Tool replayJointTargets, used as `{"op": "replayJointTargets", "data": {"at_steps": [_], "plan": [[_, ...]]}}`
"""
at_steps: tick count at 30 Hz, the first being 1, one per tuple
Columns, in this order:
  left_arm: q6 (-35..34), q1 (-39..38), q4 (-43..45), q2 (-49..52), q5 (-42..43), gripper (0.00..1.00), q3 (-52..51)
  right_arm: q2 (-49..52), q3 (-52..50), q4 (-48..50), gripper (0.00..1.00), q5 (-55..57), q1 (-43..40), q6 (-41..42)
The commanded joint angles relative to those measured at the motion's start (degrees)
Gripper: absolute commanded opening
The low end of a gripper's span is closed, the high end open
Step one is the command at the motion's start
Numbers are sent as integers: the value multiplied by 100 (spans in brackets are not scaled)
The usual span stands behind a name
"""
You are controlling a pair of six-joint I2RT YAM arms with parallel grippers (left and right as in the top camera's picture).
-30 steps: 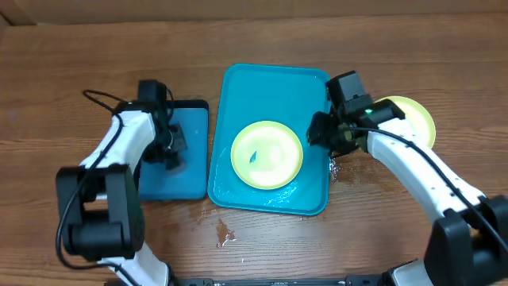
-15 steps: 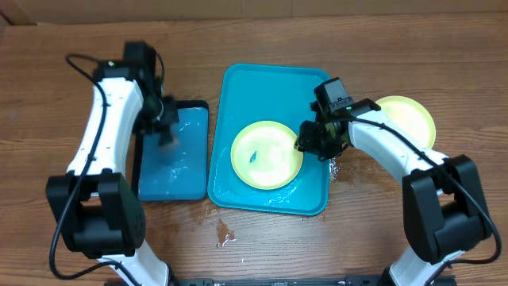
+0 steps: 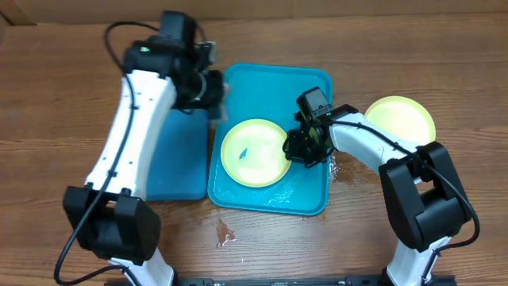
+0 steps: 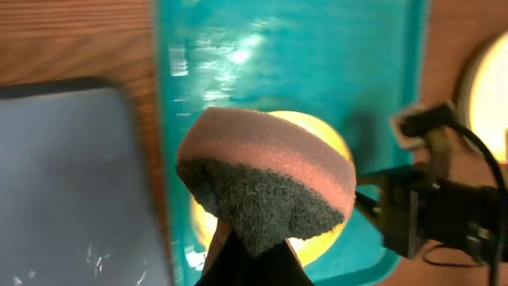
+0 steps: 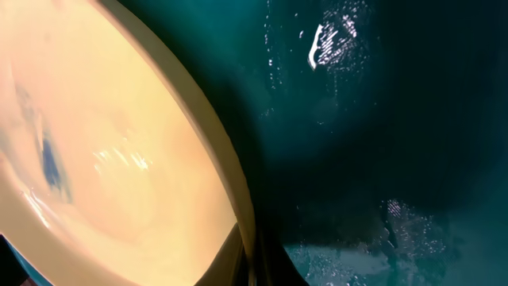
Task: Clean dirty plates on tray and stack at the side
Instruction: 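Scrub the held plate with the sponge using the left gripper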
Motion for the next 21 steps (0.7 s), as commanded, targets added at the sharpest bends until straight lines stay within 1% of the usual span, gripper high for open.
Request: {"op": "replayJointTargets", "data": {"at_steps": [1,4,8,12,14,16,19,21], "plan": [[-153,-409,221,332,214,4,-382,254,-59,-83,4,116,98,96],[-509,-706,584,621,328,4,-776,254,-59,-94,4,116,98,114],[-522,-960,1104,1189,894,4,-1165,254,-59,-94,4,116,98,111],[-623,-999,1357,1749,866,4,-1191,254,-59,-111,4,116,98,109],[-713,-953,1318,1897,407,4,-1182,254,-59,-125,4,118,98,109],[-925,-903,1110,1908,-531,4,-1182,254,-59,-144,4,118,98,109],[-968,-876,723,1884,-1961,4,-1113,254,-59,-153,4,116,98,109],[-964,-879,511,1884,-2614,4,-1091,254,-59,-149,4,116,98,109]]}}
